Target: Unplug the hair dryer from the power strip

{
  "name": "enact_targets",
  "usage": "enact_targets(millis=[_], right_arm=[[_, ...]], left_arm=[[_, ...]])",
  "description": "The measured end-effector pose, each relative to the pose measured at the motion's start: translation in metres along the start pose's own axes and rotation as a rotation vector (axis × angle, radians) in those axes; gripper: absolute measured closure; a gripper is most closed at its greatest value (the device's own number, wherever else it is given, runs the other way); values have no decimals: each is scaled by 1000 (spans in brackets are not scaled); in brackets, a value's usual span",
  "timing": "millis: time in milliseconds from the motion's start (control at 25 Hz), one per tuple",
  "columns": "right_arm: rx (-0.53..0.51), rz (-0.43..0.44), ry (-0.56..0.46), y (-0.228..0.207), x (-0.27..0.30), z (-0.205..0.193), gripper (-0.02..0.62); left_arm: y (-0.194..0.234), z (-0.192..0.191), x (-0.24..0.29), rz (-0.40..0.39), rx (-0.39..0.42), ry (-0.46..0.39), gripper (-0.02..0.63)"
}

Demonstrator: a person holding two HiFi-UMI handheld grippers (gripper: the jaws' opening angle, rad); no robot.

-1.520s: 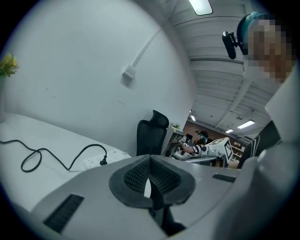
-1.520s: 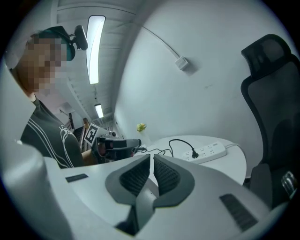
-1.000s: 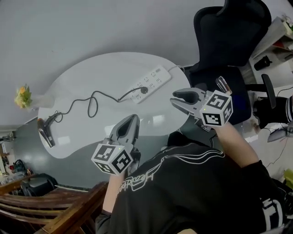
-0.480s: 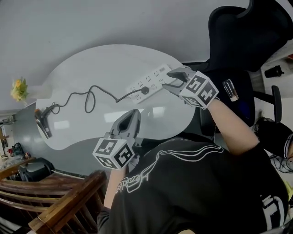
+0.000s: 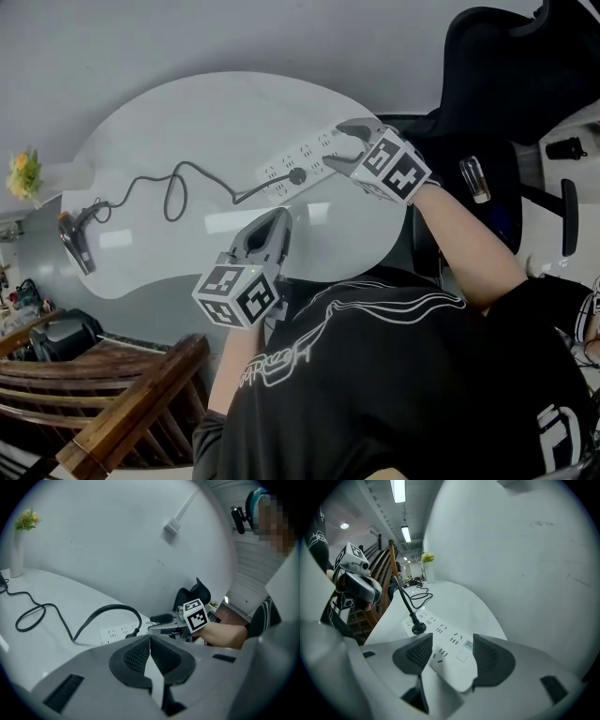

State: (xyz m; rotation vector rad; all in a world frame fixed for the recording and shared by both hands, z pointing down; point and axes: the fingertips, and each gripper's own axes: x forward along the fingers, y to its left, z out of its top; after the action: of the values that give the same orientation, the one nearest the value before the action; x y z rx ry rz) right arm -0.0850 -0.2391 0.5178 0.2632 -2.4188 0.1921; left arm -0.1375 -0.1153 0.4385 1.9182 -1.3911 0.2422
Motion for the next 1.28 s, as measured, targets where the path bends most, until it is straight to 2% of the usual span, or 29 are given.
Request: enact_targets(millis=[280, 440, 600, 720, 1000, 1280], right_arm=[[-27, 11, 51, -3, 15, -7, 370], [-30, 6, 58, -3, 16, -9, 370], [-27, 0, 32, -1, 16, -9, 370], [-24, -7, 9, -2, 15, -10, 370], [-14, -22, -32, -2, 15, -9, 370], [5, -51, -16, -2, 14, -10, 370]], left_arm=[[6, 5, 19, 35, 95, -26, 601], [9, 3, 30, 51, 108, -34, 600], [20, -1, 40, 100, 118, -33, 598], [25, -3, 51, 109, 118, -32, 562], [34, -4, 71, 146, 175, -19, 488], [40, 1, 84, 205, 261, -10, 496]])
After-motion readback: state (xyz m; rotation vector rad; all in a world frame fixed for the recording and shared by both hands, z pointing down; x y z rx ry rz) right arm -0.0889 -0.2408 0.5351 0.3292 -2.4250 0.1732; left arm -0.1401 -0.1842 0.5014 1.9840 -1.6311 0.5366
